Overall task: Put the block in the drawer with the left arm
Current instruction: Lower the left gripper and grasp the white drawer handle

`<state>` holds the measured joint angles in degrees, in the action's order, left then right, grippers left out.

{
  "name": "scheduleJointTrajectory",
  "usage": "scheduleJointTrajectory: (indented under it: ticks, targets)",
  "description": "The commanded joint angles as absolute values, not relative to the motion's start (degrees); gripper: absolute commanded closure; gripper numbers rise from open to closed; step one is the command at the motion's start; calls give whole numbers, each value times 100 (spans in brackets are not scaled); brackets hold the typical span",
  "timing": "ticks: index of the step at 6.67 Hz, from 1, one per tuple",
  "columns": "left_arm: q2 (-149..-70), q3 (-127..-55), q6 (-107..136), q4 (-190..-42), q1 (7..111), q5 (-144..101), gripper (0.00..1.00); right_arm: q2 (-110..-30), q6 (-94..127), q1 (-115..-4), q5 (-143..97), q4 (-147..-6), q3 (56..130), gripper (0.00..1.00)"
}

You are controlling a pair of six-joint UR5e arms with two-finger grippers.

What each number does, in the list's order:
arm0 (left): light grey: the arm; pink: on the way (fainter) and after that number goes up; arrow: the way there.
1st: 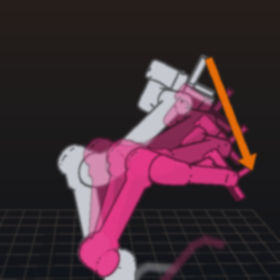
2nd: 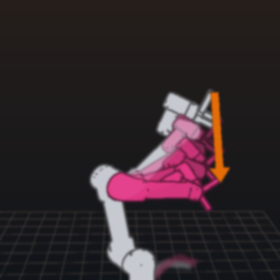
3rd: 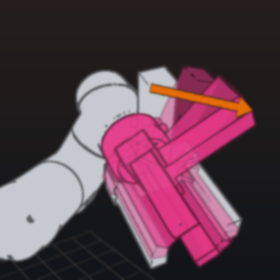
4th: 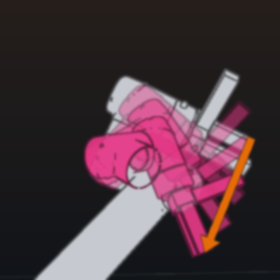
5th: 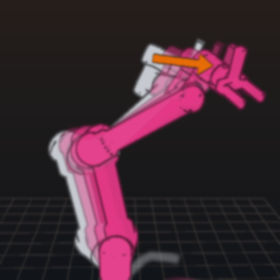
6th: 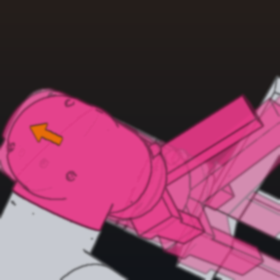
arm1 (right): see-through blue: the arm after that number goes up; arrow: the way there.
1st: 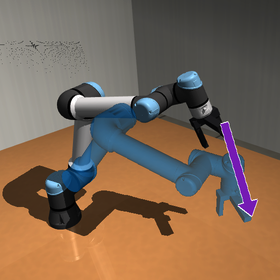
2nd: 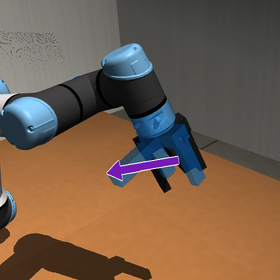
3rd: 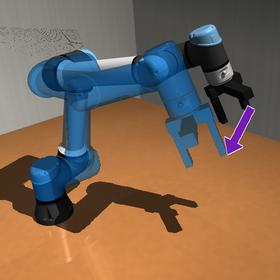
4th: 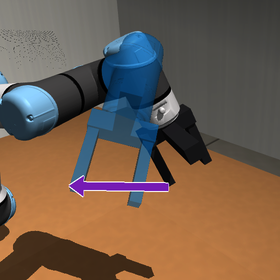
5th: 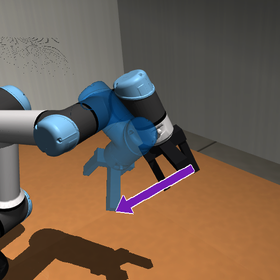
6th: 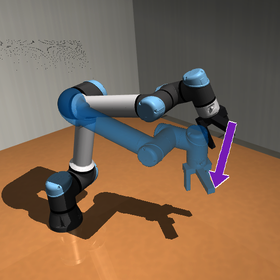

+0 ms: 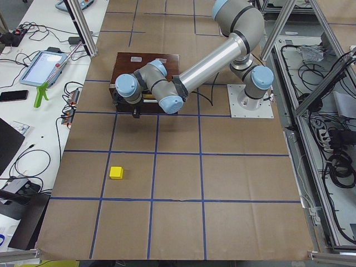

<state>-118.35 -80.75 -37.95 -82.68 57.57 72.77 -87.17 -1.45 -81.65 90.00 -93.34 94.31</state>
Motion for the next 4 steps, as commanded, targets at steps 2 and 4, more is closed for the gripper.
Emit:
scheduleJointTrajectory:
  ticks: [2, 4]
  targets:
    - [-11935, -8042, -3771, -8262, 5748, 7295, 2, -8710, -149, -8165, 9000, -9334, 9431, 0]
    - [-11901, -8033, -3762, -8262, 5739, 7339, 1, -8719, -149, -8165, 9000, -9334, 9422, 0]
